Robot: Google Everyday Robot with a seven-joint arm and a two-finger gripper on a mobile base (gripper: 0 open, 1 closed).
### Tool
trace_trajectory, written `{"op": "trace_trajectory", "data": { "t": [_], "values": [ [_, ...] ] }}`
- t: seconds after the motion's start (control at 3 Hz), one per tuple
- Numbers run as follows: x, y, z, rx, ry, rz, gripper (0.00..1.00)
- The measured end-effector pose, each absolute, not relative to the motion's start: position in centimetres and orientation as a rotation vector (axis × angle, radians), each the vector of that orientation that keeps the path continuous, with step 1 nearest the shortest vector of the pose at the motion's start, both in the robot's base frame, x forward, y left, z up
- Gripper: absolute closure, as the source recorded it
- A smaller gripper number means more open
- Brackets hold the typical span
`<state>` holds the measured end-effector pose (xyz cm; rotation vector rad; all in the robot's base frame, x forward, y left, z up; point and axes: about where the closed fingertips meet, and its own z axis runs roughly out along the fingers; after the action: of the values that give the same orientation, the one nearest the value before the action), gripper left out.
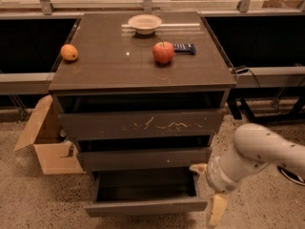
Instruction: Close bottom drawer
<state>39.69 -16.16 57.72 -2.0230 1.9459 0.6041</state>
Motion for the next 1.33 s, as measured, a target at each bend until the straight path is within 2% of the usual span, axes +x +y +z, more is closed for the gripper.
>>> {"op": "trace_trajectory", "data": {
  "t": [0.67, 1.33],
  "values": [
    [37.4, -16.6, 40.7, -1.983, 2.011, 0.827, 0.00],
    [36.9, -15.8, 37.9, -2.014, 2.006, 0.860, 0.00]
  ]
}}
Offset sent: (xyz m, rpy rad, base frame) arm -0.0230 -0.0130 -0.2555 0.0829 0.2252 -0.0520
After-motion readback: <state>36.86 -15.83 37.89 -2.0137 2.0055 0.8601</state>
